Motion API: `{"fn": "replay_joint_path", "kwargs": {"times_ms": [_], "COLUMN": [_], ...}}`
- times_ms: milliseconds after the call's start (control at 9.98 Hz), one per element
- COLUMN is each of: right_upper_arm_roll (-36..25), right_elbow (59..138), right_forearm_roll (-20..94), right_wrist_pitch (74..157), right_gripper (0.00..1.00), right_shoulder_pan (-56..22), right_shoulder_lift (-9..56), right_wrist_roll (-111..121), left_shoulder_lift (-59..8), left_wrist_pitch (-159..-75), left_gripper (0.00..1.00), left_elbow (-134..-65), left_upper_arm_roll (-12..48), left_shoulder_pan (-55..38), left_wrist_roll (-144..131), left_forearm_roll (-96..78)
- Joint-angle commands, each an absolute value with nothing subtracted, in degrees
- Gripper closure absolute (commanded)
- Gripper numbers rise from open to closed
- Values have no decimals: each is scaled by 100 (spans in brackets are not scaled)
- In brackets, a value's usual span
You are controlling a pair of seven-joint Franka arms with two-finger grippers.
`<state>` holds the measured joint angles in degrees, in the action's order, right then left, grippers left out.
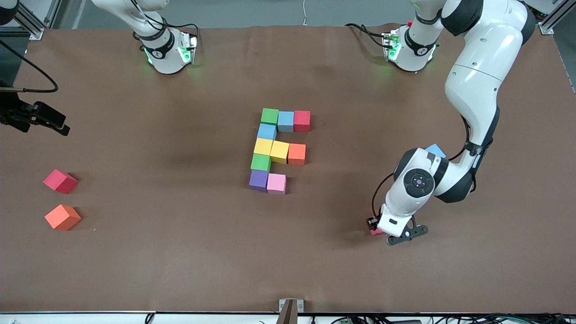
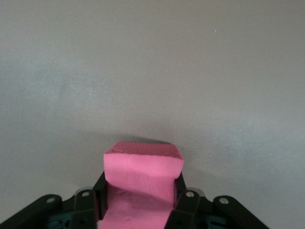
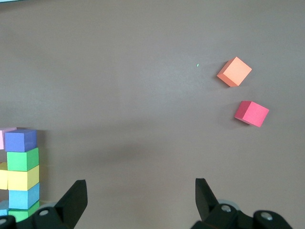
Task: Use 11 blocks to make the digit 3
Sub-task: 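Place the second pink block beside the first pink block with the left gripper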
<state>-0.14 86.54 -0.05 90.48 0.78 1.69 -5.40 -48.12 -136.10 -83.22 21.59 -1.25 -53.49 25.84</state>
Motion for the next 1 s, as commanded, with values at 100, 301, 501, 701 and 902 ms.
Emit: {"fn": "replay_joint_path", "kwargs": {"times_ms": [100,301,501,701,902], "right_upper_arm_roll": [18,18,18,18,18], "right_elbow": [8640,8640,8640,8640,8640], "right_forearm_roll": [35,35,35,26,26], "right_wrist_pitch": [9044,9053,9053,9027,9026], "right_gripper": [0,0,0,0,0], "right_shoulder_pan": [123,105,114,105,114], "right_shoulder_lift": [158,158,167,167,158], "right_wrist_roll": [-642,-642,-642,-633,-633], "left_shoulder_lift": [-4447,-4447,-4456,-4482,-4561], "left_wrist_pitch": [-13256,-13105,-13035,-12772,-12630], "left_gripper": [72,72,72,72,72], "left_elbow": [-8281,-8200,-8165,-8139,-7876], "left_upper_arm_roll": [2320,2329,2303,2224,1892], "left_shoulder_pan": [-367,-763,-1237,-1668,-2264], "left_wrist_roll": [-7120,-8597,-10056,-11087,-12018], "left_forearm_roll": [2355,2382,2382,2382,2364]}}
